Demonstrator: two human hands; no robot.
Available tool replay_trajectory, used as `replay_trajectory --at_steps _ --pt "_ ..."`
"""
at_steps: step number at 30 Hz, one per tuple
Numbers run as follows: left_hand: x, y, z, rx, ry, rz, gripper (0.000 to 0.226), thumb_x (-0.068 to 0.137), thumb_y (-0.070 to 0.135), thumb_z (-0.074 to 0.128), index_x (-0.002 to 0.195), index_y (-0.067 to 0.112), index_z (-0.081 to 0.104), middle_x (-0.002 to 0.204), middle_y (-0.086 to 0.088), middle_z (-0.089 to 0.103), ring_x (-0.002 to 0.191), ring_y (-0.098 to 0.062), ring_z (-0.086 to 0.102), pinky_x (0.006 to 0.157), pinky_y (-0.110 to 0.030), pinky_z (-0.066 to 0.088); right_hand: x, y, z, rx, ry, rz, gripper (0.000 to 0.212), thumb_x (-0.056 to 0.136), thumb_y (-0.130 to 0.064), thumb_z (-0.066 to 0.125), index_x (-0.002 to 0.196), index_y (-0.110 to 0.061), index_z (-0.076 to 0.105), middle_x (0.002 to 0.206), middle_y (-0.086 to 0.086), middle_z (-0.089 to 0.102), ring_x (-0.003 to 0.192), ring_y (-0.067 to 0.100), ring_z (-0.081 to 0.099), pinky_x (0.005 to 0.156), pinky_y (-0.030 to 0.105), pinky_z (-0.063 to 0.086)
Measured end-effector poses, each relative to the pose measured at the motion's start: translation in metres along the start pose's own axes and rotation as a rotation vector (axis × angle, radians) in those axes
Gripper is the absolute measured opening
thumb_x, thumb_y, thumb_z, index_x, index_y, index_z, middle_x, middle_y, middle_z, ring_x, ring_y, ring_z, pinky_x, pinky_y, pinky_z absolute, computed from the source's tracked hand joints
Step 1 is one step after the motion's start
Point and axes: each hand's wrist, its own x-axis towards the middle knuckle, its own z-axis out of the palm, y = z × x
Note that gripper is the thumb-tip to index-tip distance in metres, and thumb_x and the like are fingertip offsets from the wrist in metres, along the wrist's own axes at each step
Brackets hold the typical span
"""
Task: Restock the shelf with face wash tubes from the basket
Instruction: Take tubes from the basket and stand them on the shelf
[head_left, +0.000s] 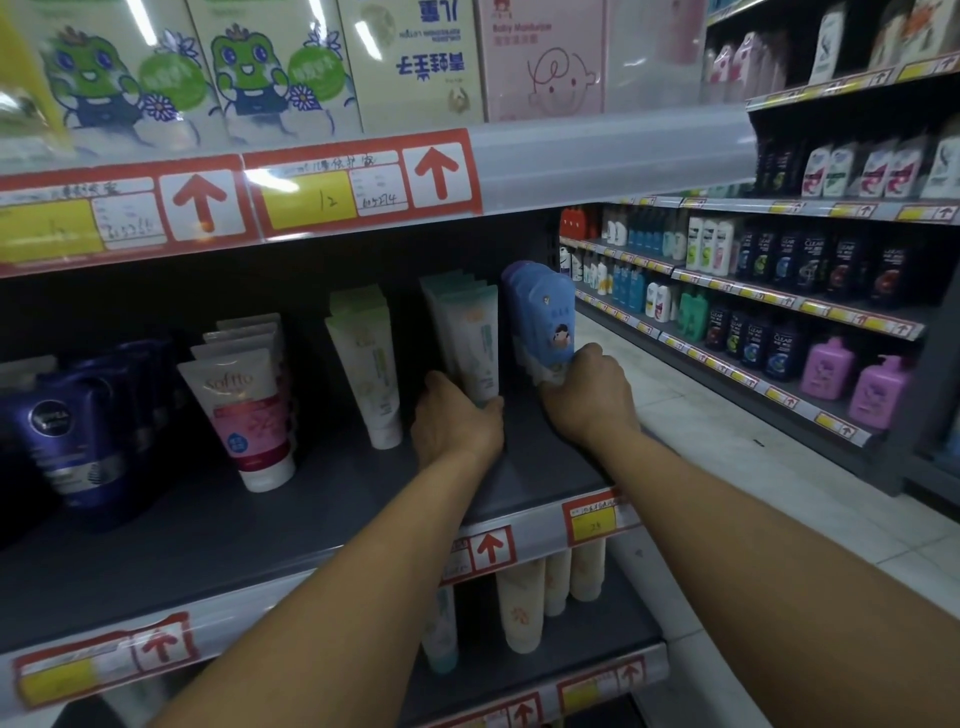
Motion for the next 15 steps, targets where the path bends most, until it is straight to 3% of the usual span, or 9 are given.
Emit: replay_trajectory --at_steps 8,12,15 --pt "0.001 -0.001 0.001 0.003 -0.006 0.004 0.064 0.088 0.04 0.078 0.137 0.013 0.047 0.142 -0.011 0.058 0.128 -0.033 0.059 0.096 -0.042 0.053 0.002 0.002 0.0 0.064 -0.012 0.0 0.062 0.079 -0.035 0.082 0.123 -0.007 0.047 0.123 0.018 0.059 0.109 0.035 0.062 0.071 0.034 0.044" --pt "-0.002 -0.001 0.0 -0.016 -0.018 -0.004 0.079 0.082 0.038 0.084 0.142 0.01 0.04 0.146 -0.015 0.05 0.131 -0.035 0.055 0.102 -0.045 0.052 0.001 0.004 -0.004 0.094 -0.05 0.006 0.085 0.07 -0.036 0.089 0.132 -0.006 0.038 0.13 0.017 0.044 0.115 0.037 0.055 0.08 0.035 0.045" --pt "-0.009 0.002 -0.009 0.012 -0.066 -0.009 0.082 0.084 0.032 0.084 0.146 0.008 0.035 0.149 -0.017 0.042 0.133 -0.036 0.052 0.103 -0.042 0.048 -0.005 0.001 -0.014 0.079 -0.093 0.022 0.087 0.074 -0.036 0.085 0.137 -0.005 0.032 0.136 0.018 0.039 0.122 0.039 0.052 0.088 0.037 0.044"
